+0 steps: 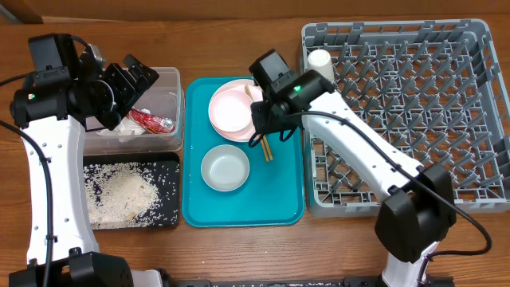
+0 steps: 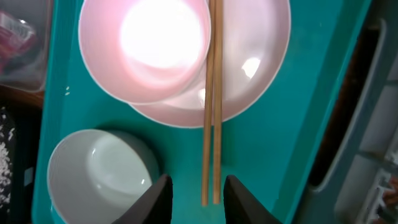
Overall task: Sort waste into correct bins and load items into the dishwasher
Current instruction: 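Grasp a wooden chopstick with the right gripper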
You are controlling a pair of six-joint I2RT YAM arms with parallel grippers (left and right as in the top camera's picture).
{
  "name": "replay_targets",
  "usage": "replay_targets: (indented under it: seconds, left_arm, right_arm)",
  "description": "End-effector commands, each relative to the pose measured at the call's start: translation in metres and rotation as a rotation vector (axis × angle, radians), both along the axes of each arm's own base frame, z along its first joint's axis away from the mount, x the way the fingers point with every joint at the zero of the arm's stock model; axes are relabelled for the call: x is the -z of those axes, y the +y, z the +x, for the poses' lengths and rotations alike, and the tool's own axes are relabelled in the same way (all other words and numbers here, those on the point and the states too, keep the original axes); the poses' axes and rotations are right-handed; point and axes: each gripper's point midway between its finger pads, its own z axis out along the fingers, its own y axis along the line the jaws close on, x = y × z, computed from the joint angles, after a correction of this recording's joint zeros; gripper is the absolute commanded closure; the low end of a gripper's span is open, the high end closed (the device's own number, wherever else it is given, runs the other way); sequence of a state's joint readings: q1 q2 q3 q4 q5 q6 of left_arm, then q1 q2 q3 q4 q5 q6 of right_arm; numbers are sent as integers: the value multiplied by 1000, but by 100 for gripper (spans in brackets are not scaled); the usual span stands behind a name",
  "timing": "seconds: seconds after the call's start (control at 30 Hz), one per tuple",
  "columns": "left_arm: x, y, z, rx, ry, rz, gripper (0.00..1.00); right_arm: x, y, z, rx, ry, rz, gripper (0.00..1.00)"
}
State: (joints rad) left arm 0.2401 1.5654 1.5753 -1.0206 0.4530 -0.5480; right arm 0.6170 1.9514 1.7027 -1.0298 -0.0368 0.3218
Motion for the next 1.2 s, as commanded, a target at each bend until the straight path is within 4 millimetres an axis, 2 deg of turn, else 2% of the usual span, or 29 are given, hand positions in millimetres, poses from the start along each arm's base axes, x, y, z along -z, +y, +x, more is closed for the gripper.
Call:
replay_targets:
  seconds: [0.0, 0.23, 0.43, 0.73, 1.17]
  left_arm:
    - [-6, 0, 3, 3, -16, -2, 0]
    - [-6, 0, 3, 3, -16, -2, 0]
    - [-5, 0, 3, 3, -16, -2, 0]
    - [-5, 0, 3, 3, -16, -2, 0]
    - [-6, 0, 3, 3, -16, -2, 0]
  right_arm:
    - [24, -4, -3, 17, 15, -25, 71]
    - [55, -1, 2, 15, -21, 0, 71]
    - [77, -6, 1, 23, -37, -3, 72]
    - [89, -10, 1, 30, -25, -30, 72]
    - [95, -15, -9, 37, 17, -52, 72]
